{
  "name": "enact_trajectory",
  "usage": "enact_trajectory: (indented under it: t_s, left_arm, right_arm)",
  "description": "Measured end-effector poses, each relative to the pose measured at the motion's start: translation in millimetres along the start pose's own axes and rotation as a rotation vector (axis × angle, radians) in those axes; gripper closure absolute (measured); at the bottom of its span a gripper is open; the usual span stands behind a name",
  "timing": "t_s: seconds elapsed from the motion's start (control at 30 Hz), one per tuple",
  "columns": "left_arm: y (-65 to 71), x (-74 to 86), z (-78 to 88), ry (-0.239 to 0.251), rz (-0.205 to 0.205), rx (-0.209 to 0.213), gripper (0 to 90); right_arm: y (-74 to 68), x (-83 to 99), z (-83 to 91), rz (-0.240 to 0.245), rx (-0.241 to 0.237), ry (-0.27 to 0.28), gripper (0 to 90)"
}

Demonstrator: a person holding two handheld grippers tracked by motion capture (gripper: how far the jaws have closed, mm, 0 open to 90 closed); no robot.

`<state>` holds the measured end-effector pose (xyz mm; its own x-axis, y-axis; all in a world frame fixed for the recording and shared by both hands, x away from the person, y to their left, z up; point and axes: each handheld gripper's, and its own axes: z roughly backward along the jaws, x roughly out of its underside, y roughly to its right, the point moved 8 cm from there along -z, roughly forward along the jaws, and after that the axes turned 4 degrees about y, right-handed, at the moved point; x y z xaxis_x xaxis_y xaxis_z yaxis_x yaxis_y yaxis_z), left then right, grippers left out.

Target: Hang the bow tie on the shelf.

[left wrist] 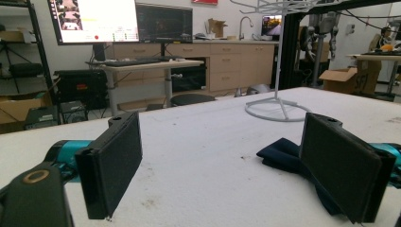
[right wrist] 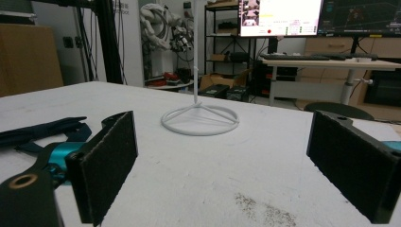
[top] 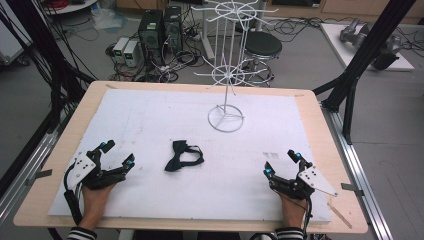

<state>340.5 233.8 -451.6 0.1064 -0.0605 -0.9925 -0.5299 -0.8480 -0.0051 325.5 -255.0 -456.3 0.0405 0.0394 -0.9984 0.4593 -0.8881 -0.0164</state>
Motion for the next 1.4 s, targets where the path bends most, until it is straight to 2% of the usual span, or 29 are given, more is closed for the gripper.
enact_trajectory:
  t_s: [1.03, 1.23, 1.4]
  left_arm:
    - [-0.1, 0.4, -0.3, -0.006, -0.002, 0.0, 14.4]
    - [0.4, 1.2, -2.7, -0.029, -0.002, 0.005, 14.4]
    - [1.2, -0.6, -4.8, -0.048, -0.018, 0.003, 14.4]
  right_arm:
    - [0.9, 0.2, -0.8, -0.004, 0.009, -0.004, 8.6]
    - [1.0, 0.4, -0.9, -0.006, 0.012, -0.007, 8.6]
    - [1.4, 0.3, -1.0, -0.005, 0.013, -0.007, 8.6]
